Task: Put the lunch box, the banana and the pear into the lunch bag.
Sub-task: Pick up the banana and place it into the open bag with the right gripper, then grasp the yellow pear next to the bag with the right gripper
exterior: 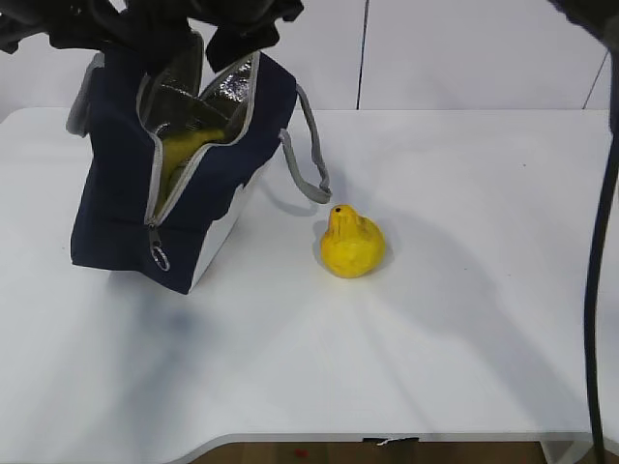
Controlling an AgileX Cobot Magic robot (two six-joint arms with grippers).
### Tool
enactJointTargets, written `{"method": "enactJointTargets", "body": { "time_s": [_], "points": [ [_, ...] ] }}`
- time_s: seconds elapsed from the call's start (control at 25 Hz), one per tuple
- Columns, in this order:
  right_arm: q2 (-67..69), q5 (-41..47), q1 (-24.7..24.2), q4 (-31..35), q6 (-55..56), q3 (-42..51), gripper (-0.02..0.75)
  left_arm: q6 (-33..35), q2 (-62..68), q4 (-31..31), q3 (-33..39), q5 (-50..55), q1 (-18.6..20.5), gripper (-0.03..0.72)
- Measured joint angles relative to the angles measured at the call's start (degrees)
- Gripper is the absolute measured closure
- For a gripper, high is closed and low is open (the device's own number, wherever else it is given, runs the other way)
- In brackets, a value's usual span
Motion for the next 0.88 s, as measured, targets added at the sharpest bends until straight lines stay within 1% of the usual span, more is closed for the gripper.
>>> {"method": "enactJointTargets", "body": {
  "time_s": [0.16,0.28,0.4,0.76,0.88],
  "points": [
    [-1.3,0.5,0.0,-2.7,0.9,-0.5,0.183,0.0,0.0,0.0,0.0,-0.1,0.0,0.694],
    [-3.1,0.6,0.0,-3.4,1.0,2.3,0.182,0.0,0.0,0.0,0.0,-0.1,0.0,0.694],
    [-6.5,0.7,0.0,-5.9,1.0,8.4,0.182,0.0,0.0,0.0,0.0,-0.1,0.0,0.694],
    [-20.2,0.7,0.0,-16.2,1.0,33.2,0.182,0.4,0.0,0.0,0.0,-0.1,0.0,0.694],
    [-21.7,0.7,0.0,-18.7,1.0,38.9,0.182,0.4,0.0,0.0,0.0,-0.1,0.0,0.694]
  ]
}}
